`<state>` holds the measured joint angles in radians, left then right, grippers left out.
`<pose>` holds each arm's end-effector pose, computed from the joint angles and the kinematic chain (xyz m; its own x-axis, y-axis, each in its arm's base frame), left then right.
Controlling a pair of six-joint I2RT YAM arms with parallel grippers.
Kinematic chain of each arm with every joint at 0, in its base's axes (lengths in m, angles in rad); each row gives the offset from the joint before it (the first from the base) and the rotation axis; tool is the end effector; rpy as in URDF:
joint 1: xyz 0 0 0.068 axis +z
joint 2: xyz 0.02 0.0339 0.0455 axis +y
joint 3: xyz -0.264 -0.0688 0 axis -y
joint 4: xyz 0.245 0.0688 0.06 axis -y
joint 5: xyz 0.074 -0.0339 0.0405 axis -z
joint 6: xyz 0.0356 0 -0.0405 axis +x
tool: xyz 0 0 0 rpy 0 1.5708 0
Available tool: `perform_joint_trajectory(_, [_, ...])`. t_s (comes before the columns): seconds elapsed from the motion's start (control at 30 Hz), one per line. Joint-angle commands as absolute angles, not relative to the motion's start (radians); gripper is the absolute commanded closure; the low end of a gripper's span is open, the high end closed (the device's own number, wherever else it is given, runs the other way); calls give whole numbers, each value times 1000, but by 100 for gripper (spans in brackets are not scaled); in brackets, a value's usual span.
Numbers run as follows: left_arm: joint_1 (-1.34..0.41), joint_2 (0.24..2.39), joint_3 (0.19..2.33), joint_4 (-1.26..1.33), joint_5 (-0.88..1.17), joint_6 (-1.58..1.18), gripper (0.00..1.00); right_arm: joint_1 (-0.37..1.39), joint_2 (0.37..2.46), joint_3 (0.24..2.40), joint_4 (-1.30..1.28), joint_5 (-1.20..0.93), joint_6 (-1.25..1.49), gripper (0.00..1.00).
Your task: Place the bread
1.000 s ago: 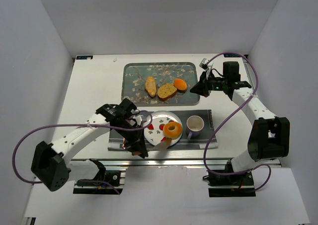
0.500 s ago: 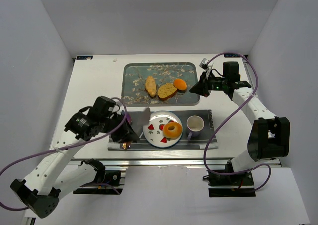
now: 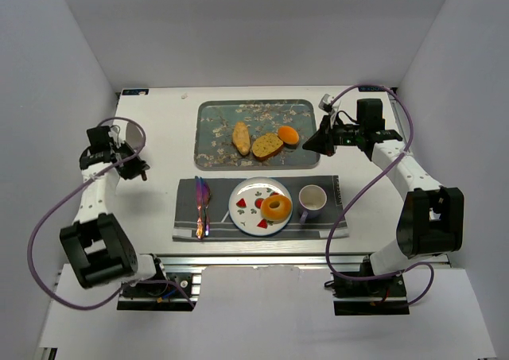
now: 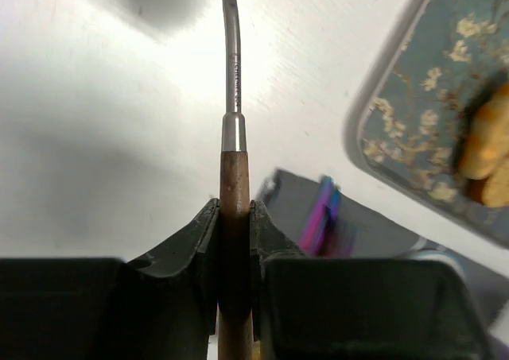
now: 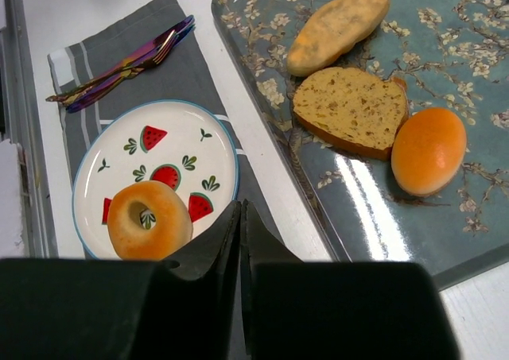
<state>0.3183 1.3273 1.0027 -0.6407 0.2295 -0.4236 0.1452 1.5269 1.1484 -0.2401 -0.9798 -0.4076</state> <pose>0.2585 0.0767 0.2591 -0.6372 -0.6314 -0.4420 -0.4867 0.7743 -0.4045 0.3269 0.0777 0.2880 -0.2295 -0.2568 -0.9388 -0.9160 0.3830 0.1191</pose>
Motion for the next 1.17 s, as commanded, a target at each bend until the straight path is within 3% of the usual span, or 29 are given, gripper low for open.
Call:
perform_joint_trajectory(0.0, [318, 1405, 997, -454, 281, -188, 100, 146, 1503, 1177, -258, -997, -446, 92])
perform_joint_trajectory(0.3, [322, 1623, 1020, -446, 426, -98, 96, 144, 1496, 1206, -316, -973, -500, 89])
perform_joint_trajectory(0.43, [327, 1664, 1034, -500, 419, -95, 77, 144, 1508, 1219, -321, -968, -503, 88])
perform_joint_trajectory(0.63, [330, 1654, 1034, -514, 364, -98, 61, 146, 1540, 1261, -356, -974, -506, 82])
perform_joint_trajectory(0.73, [330, 1625, 1037, -525, 333, -113, 41, 144, 1545, 1276, -359, -976, -483, 61])
perform_joint_trajectory(0.77, [330, 1608, 1035, -523, 331, -117, 32, 143, 1543, 1276, -348, -963, -463, 47])
perform_joint_trajectory(0.8, [330, 1570, 1034, -519, 321, -127, 30, 144, 1539, 1275, -338, -948, -422, 34])
perform_joint_trajectory(0.83, [330, 1550, 1026, -514, 318, -133, 28, 144, 1534, 1267, -293, -896, -384, 11])
perform_joint_trajectory(0.87, [330, 1528, 1022, -511, 314, -150, 18, 146, 1531, 1263, -266, -856, -336, 11])
perform_joint_trajectory(1.0, [333, 1419, 1000, -491, 247, -225, 3, 144, 1552, 1305, -227, -703, -235, 11])
perform_joint_trajectory(1.13, [339, 1266, 963, -450, 157, -336, 2, 144, 1600, 1397, -242, -641, -216, 10])
